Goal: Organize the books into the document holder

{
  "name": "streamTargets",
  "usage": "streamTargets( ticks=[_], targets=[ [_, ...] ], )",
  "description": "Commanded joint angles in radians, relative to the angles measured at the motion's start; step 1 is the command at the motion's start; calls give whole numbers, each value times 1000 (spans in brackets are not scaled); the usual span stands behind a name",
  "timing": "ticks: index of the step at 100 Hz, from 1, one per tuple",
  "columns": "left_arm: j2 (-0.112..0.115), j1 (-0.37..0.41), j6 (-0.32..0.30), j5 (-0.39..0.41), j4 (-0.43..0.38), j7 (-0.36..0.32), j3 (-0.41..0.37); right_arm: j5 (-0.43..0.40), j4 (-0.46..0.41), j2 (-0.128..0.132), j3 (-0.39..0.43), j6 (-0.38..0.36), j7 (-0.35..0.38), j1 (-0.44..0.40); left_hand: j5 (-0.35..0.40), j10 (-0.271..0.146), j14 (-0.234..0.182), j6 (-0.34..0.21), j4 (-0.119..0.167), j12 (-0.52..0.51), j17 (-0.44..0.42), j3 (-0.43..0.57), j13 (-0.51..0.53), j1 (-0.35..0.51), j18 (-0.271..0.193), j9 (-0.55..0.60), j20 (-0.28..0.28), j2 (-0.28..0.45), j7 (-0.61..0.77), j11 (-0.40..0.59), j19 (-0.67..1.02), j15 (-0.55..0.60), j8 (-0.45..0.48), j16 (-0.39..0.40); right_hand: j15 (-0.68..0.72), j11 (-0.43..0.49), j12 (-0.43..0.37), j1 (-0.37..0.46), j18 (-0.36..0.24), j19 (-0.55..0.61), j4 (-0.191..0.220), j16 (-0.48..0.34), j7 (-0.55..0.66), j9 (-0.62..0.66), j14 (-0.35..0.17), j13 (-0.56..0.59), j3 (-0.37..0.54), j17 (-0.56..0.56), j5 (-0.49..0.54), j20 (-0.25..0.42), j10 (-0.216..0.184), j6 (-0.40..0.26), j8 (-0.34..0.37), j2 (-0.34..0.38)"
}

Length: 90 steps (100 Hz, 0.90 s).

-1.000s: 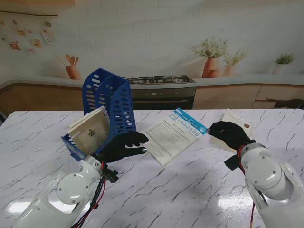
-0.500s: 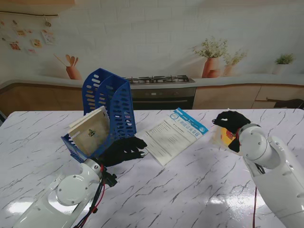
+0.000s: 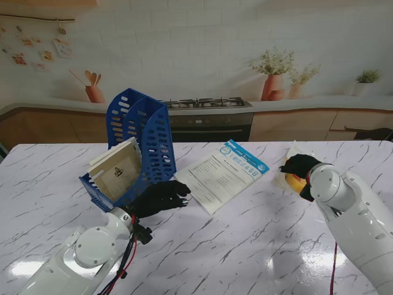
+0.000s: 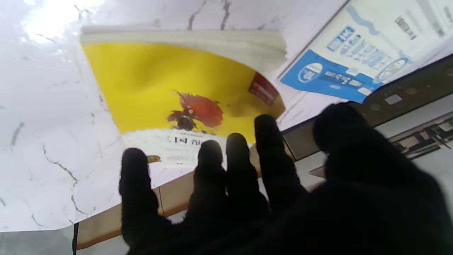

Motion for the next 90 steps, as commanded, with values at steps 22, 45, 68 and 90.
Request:
streamTargets(
  ticks=[22, 45, 68, 90],
  targets=[
    [-5, -2, -25, -22, 11, -11, 11, 9, 74, 8, -36, 5, 51, -5, 25, -2, 7, -1, 27, 4, -19, -14, -10, 11, -18, -10, 5, 41, 12, 19, 31, 24, -6, 12, -12, 13, -11, 21, -555, 1, 38, -20, -15, -35, -51, -28, 35, -37, -20, -20, -16, 15, -26, 88],
    [-7, -4, -27, -30, 15, -5, 9, 9, 66, 20, -41, -1, 104, -42, 29, 1, 9, 4, 27, 6, -23, -23, -8, 16, -21, -7, 6, 60, 15, 24, 30, 29, -7, 14, 0, 39, 0, 148, -581, -14, -5, -13, 16, -36, -72, -38, 55, -40, -16, -37, -32, 10, -62, 189],
    [-10, 1, -25, -33, 13, 5, 4, 7, 18, 29, -29, -18, 142, -100, 30, 3, 11, 9, 28, 6, -26, -39, -7, 25, -22, -4, 6, 74, 15, 26, 31, 33, -10, 15, 13, 51, 4, 145, -586, -14, -7, -7, 37, -18, -67, -27, 70, -37, -3, -39, -26, 22, -82, 187],
    [-10, 1, -24, -41, 15, 1, 1, 25, -51, 36, -1, -18, 179, -170, 32, 5, 10, 12, 30, 6, -30, -51, -7, 36, -22, -4, 7, 78, 15, 27, 30, 35, -11, 16, 12, 50, 3, 140, -589, 3, -12, -8, 50, -5, -62, -12, 63, -33, 1, -32, -25, 24, -97, 188]
  ],
)
